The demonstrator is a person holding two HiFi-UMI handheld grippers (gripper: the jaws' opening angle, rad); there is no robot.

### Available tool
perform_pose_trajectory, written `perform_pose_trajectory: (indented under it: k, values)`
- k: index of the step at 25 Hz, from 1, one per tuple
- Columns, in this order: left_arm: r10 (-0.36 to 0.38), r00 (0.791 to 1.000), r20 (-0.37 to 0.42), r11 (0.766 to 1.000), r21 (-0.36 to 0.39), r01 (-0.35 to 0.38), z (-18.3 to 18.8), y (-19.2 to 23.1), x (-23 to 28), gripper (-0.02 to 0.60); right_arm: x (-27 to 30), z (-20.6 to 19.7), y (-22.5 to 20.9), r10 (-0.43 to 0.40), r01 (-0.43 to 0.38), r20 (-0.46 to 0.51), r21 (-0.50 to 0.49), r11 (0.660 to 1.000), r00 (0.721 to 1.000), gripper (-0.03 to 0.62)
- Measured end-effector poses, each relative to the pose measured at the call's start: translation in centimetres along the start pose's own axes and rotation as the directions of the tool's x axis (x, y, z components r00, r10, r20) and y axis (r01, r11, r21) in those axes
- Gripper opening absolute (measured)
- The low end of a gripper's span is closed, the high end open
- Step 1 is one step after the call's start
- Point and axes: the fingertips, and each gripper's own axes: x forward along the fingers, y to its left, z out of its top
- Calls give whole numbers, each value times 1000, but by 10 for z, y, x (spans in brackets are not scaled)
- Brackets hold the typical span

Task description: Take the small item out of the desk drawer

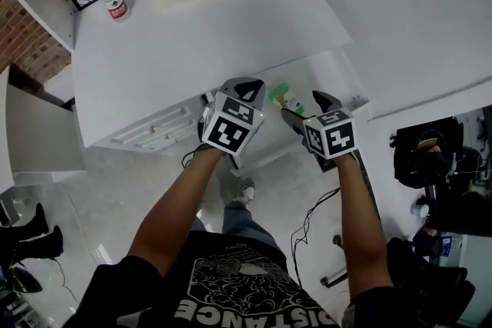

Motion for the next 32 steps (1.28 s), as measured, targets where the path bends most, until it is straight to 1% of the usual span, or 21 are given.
perform_pose_trajectory:
  k: [3,8,13,18,22,27,32]
  values:
    - [12,1000,-6,1000,-22,-12,-8,2,7,9,16,-10,-7,39,-40,-53,-33,999,998,403]
    - [35,999,-25,998,-55,-37,-23,4,19,9,40,-27,-14,99,-106,-122,-50,993,988,413]
    - [70,997,-25,993,-98,-72,-33,9,31,9,64,-42,-19,139,-153,-178,-64,986,974,417]
    - [102,994,-35,986,-130,-106,-44,12,40,9,86,-55,-27,169,-198,-239,-104,975,956,425]
    - [126,991,-49,979,-153,-132,-57,16,42,9,105,-64,-35,172,-211,-274,-120,970,946,425]
    - [156,986,-65,971,-174,-165,-72,21,45,9,126,-74,-39,188,-235,-301,-129,963,935,428]
    - [175,981,-79,966,-180,-187,-80,24,47,9,145,-91,-44,203,-259,-347,-123,958,915,437]
